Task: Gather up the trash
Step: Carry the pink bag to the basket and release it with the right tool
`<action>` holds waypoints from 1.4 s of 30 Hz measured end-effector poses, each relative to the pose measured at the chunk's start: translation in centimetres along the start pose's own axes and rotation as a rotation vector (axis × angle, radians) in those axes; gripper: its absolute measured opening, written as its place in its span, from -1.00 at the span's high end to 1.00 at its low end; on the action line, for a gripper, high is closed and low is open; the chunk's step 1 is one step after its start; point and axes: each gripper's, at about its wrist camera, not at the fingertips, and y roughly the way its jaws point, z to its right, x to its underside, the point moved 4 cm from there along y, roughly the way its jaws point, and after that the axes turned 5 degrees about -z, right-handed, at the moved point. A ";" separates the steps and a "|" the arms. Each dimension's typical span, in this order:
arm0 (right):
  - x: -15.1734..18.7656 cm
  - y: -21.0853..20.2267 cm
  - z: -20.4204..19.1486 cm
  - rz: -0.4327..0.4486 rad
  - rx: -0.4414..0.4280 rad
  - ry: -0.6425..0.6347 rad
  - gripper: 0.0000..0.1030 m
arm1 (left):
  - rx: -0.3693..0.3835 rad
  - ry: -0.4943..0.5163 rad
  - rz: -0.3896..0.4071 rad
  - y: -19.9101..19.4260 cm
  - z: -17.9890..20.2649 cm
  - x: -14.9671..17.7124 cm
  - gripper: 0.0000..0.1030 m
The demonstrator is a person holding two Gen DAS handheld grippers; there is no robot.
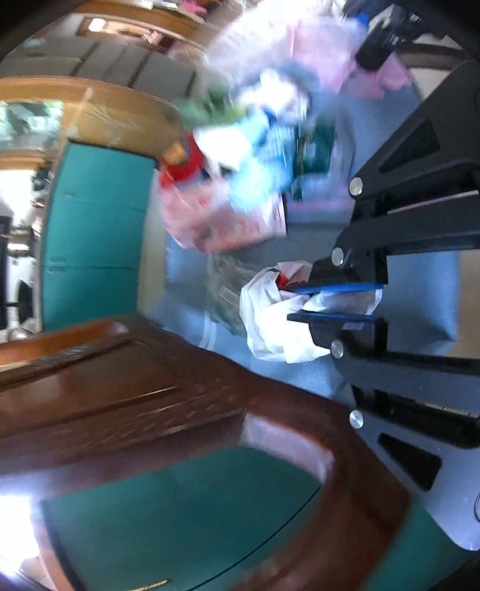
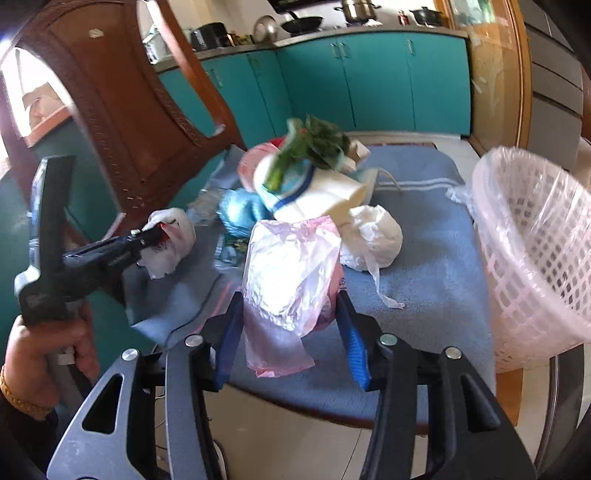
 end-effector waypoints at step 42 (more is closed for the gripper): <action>-2.6 -3.4 -0.5 0.146 0.081 -0.063 0.03 | 0.295 0.058 0.120 -7.0 4.3 0.8 0.82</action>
